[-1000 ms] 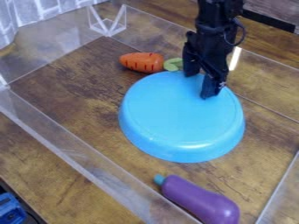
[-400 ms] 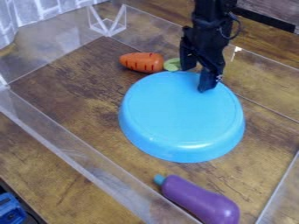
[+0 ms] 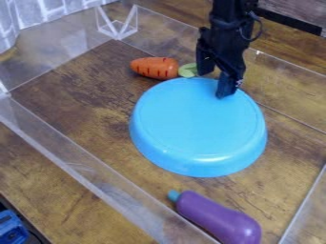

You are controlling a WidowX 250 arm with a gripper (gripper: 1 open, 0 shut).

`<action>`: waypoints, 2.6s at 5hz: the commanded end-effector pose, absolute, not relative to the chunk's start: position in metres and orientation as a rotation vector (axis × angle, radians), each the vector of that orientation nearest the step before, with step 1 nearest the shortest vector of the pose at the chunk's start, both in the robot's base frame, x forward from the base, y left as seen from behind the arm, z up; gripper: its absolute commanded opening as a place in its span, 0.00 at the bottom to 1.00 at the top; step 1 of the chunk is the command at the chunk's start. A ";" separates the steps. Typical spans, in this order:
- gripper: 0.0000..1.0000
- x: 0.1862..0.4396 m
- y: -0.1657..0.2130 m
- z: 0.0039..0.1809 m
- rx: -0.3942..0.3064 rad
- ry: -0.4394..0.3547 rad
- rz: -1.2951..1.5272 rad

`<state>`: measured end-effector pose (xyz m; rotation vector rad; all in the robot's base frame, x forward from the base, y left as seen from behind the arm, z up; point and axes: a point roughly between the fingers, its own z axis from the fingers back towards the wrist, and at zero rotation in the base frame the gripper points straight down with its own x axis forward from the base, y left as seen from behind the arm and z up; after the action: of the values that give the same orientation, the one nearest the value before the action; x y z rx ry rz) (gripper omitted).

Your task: Move the carrot to the left side

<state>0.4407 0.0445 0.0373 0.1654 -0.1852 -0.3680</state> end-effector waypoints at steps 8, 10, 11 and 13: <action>1.00 0.425 0.072 0.006 0.139 -0.190 -0.298; 1.00 0.424 0.072 0.009 0.135 -0.211 -0.304; 1.00 0.425 0.072 0.010 0.133 -0.220 -0.308; 1.00 0.425 0.073 0.013 0.127 -0.238 -0.316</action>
<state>0.4415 0.0473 0.0364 0.1320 -0.2993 -0.3382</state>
